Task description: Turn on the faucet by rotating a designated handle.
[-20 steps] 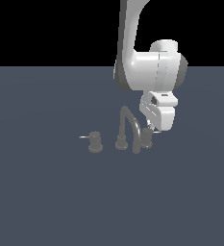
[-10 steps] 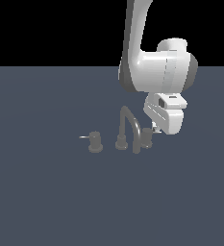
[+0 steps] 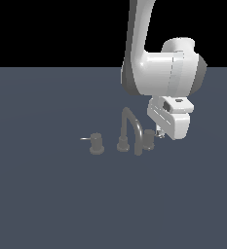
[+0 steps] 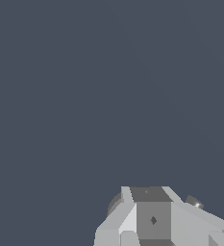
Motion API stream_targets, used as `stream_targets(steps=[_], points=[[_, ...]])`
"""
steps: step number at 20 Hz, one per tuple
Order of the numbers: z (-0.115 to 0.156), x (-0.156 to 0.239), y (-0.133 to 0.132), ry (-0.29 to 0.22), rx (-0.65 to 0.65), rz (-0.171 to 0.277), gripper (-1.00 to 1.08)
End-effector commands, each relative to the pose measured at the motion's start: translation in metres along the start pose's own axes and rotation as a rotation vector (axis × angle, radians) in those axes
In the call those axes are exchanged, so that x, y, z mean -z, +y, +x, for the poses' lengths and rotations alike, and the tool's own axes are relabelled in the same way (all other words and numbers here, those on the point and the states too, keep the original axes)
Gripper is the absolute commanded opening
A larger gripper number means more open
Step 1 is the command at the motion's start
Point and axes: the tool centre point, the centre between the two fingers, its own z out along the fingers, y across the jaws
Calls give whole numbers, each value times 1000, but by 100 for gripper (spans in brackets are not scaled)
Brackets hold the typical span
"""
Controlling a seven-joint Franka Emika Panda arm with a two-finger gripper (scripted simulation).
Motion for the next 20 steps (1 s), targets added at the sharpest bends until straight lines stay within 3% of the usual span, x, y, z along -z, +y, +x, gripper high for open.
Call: stream_targets(steps=[1,5,6,18,19,20], points=[[-3,0,18,-9,-4,-21,-100],[-4,1,29,-9,-5,-22,-100],[0,0,18,-1,-5,-5,-100],[-38,1,49,-9,-6,-22,-100],[-38,1,49,-9,-6,-22,-100],[-21,1,49,0,-28,-18,-100]])
